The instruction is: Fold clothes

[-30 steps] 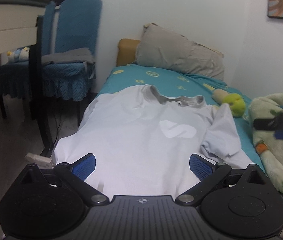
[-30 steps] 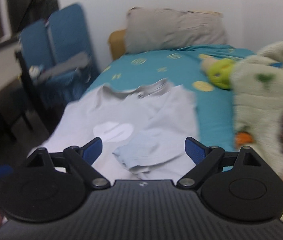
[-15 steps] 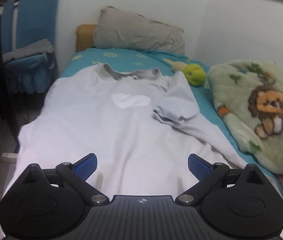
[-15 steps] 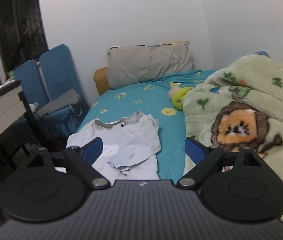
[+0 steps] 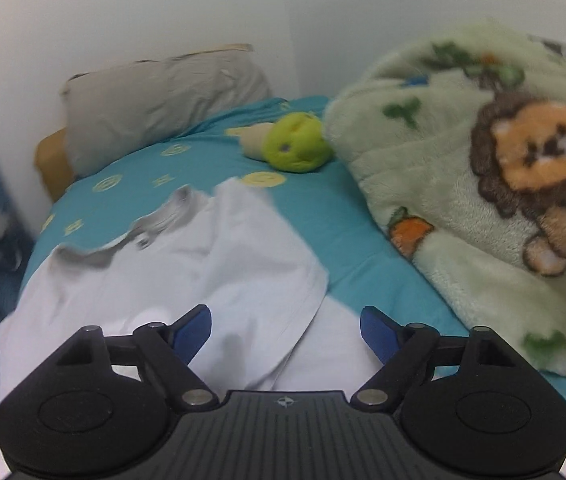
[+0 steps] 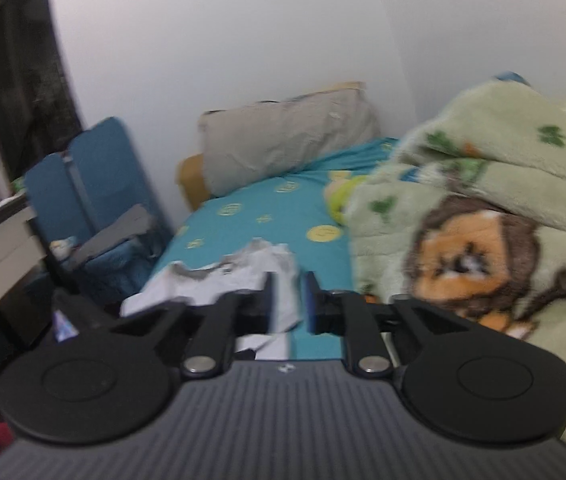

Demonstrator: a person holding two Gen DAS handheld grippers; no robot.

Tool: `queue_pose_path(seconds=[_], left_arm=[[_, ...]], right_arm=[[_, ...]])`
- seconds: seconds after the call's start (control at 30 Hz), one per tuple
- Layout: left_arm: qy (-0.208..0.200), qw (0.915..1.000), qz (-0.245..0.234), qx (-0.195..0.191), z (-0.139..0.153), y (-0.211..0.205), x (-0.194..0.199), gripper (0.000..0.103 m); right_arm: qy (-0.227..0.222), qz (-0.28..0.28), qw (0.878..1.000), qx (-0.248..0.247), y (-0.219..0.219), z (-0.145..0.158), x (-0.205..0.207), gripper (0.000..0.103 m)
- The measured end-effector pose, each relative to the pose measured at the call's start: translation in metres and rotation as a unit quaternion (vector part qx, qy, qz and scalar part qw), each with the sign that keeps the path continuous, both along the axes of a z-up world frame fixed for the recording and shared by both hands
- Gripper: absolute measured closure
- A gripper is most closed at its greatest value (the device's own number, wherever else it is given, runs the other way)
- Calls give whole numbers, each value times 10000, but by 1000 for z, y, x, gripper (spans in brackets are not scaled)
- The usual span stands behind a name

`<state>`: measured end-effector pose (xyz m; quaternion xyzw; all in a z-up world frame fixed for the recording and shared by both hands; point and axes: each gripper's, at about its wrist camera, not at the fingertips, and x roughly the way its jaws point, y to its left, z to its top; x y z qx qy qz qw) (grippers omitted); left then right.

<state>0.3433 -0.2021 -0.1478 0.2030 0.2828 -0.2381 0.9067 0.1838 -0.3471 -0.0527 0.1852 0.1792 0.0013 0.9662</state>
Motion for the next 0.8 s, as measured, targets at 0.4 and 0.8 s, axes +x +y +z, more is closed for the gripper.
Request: queue_pose_path(seconds=[0.4,0.8], left_arm=[[50,9993,80,-350,-23,-11,76,97],[453,8954,2765,-3461,31,168,165,98]], right_arm=[[305,-422,9972,528,-33,-41,36,0],[499,-377,9975,328,-17,-43,37,0]])
